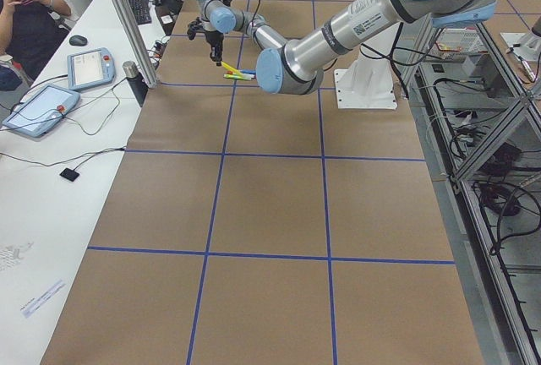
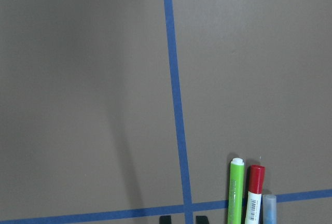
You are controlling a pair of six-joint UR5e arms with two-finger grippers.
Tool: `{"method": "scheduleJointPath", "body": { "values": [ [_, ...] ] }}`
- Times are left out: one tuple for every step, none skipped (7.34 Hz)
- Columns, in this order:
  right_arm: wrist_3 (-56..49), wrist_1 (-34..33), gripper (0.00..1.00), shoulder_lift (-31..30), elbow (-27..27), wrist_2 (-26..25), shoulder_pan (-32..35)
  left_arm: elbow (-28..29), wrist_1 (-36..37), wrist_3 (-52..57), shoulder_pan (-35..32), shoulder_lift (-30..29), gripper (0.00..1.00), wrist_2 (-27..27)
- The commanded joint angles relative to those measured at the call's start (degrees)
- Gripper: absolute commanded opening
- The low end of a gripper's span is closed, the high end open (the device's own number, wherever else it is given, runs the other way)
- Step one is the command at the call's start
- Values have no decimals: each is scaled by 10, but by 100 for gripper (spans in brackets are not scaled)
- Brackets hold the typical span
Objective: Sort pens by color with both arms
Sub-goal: 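Lower the yellow marker beside the green marker and open the left gripper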
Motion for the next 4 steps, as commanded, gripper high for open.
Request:
{"method": "scheduleJointPath", "body": {
  "values": [
    [0,0,98,-1,0,0,0,13,-2,-19,21,-2,18,-4],
    [0,0,98,-1,0,0,0,13,-12,-38,32,-2,19,-3],
    [0,0,98,-2,0,0,0,24,-32,-50,39,-2,20,-2],
    [0,0,98,-2,0,0,0,33,-57,-70,46,-2,21,1]
  ]
}}
